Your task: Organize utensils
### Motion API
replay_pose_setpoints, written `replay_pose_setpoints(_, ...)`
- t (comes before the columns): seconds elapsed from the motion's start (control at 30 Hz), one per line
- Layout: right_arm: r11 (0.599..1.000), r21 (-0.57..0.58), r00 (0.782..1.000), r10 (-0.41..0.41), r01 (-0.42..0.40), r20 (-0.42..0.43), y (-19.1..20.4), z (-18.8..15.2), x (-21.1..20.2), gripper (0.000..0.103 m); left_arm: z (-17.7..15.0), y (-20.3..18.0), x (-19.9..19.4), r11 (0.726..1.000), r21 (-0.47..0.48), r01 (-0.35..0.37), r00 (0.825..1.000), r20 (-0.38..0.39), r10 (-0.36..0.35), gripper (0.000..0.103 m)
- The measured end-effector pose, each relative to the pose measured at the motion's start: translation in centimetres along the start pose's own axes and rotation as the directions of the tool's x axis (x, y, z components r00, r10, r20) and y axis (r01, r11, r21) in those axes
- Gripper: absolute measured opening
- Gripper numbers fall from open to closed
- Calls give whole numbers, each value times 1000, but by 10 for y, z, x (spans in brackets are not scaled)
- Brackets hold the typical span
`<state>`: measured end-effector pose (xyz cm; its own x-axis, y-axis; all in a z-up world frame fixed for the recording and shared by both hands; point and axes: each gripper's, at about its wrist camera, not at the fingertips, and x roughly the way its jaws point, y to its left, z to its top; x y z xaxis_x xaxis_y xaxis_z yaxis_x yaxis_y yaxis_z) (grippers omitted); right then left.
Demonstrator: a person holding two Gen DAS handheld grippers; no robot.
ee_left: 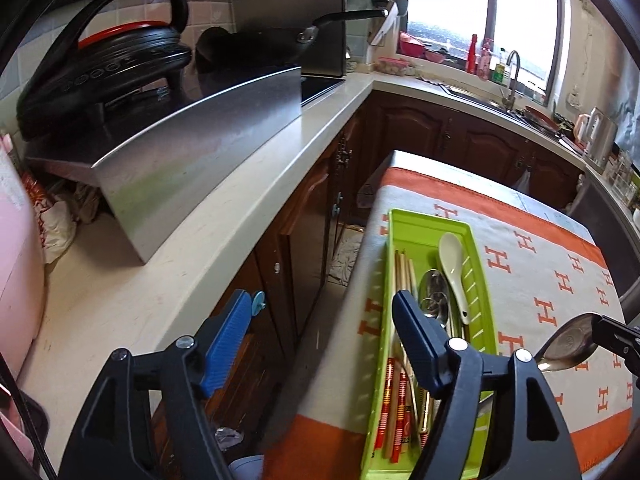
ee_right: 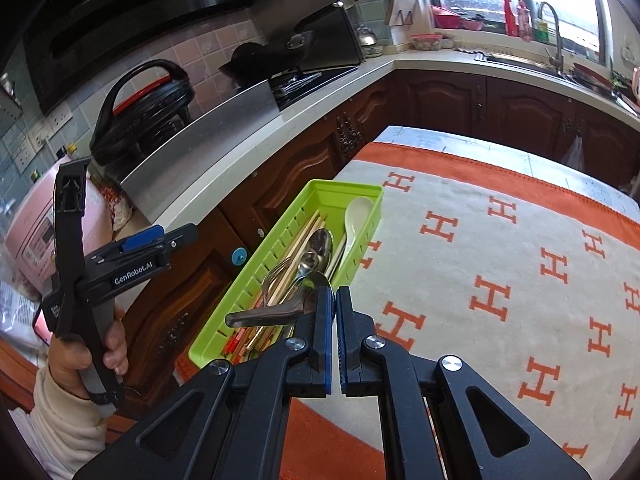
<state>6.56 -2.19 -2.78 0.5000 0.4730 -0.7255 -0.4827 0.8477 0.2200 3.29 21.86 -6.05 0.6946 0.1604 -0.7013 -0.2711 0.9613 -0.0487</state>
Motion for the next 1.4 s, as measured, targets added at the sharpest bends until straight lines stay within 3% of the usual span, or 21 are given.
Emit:
replay_pose_setpoints(0.3, 987, -157, 994, -41, 25, -97, 37, 3, 16, 2, -8, 25, 3, 998, -59, -21, 999, -50, 18, 76)
replay_pose_setpoints(0.5, 963, -262, 974, -120, 67, -191, 55, 10, 54, 2, -10, 36, 5, 996, -86, -23, 998, -62, 17, 76)
replay_pose_setpoints(0.67, 948, -300, 962, -177, 109, -209, 62, 26, 92, 2, -11, 38, 7, 995, -91, -26, 997, -73, 19, 79)
replay_pose_setpoints(0.73, 949, -286, 964, -189, 130, -187, 62, 36, 104, 5, -10, 37, 7, 995, -95, -29, 997, -78, 21, 85)
replay_pose_setpoints(0.87, 965, -200, 970, -198, 167, -143, 56, 53, 116, 33, -9, 35, 7, 995, -96, -24, 996, -85, 16, 87)
replay_pose_setpoints(0.9, 967, -181, 971, -202, 177, -128, 54, 57, 116, 35, -8, 34, 7, 995, -95, -21, 996, -86, 13, 88)
replay_pose_setpoints(1.2, 972, -63, 965, -234, 227, -118, 27, 54, 103, 36, -7, 24, 7, 995, -96, -2, 994, -108, -8, 91)
replay_pose_setpoints(1.4, 971, -11, 965, -237, 238, -114, 12, 35, 80, 36, -8, 12, 4, 995, -91, 27, 990, -135, -39, 92)
